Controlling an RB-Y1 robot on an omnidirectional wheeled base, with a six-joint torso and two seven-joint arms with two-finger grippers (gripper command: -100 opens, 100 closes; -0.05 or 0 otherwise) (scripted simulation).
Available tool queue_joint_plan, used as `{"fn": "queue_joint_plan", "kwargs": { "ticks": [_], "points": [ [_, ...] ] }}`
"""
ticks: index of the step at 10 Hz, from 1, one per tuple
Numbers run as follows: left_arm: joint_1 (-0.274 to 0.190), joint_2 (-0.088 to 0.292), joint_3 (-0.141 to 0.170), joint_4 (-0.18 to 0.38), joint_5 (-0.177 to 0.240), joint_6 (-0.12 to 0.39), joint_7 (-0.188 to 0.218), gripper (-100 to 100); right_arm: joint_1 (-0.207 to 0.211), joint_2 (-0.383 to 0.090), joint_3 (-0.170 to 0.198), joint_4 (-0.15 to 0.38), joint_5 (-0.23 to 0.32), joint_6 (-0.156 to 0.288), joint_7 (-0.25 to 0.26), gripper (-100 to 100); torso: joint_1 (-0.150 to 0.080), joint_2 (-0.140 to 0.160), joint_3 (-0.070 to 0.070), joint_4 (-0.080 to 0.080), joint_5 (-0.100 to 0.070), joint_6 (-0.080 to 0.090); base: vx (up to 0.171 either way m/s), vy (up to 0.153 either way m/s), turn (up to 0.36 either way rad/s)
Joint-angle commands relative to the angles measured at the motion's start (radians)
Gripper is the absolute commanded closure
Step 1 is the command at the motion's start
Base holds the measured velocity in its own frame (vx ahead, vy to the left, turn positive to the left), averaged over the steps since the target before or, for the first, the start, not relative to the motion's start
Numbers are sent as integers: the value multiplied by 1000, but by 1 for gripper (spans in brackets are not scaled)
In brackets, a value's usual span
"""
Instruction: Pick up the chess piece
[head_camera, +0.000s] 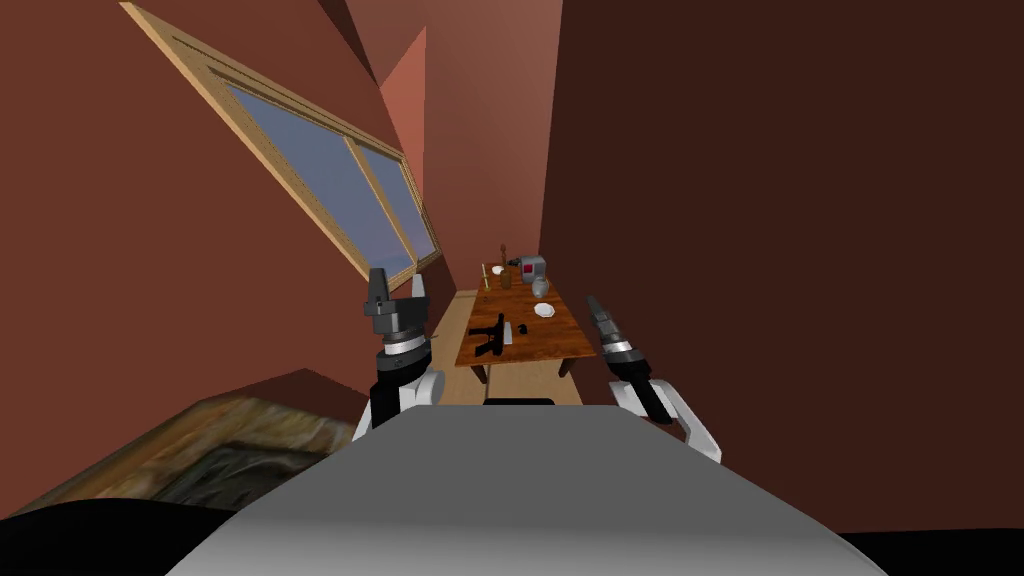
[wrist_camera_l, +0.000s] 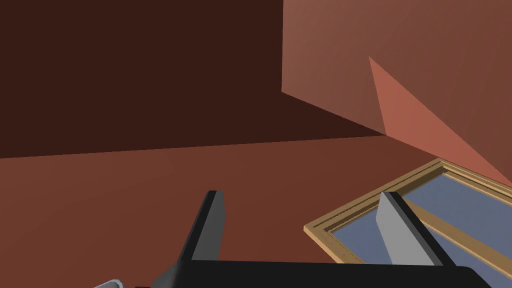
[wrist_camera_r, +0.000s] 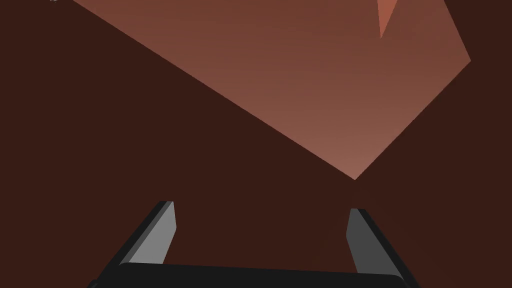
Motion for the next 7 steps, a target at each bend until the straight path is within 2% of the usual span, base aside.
{"fn": "queue_joint_plan", "kwargs": {
  "ticks": [1,2,3,4,5,6,7],
  "points": [
    [0,0,0,0,0,0,0,0,11,-23,0,47,50,1,6,-100,0,0,0,0,0,0,-13,-93,198],
    [0,0,0,0,0,0,0,0,11,-43,-2,76,79,8,10,-100,1,0,0,0,0,0,-32,-114,405],
    [0,0,0,0,0,0,0,0,11,-43,-2,92,96,8,10,-100,0,1,0,0,0,-1,-26,-93,147],
    [0,0,0,0,0,0,0,0,10,-63,-3,127,131,17,14,-100,1,0,0,0,0,0,-16,-72,235],
    [0,0,0,0,0,0,0,0,10,-63,-3,139,140,17,14,-100,2,0,0,0,1,0,-8,-53,127],
    [0,0,0,0,0,0,0,0,10,-81,-5,171,182,27,19,-100,4,-1,-1,0,1,0,-15,-48,320],
    [0,0,0,0,0,0,0,0,10,-81,-5,188,185,27,19,-100,4,-1,-1,0,1,-1,-14,-51,152]
  ]
}}
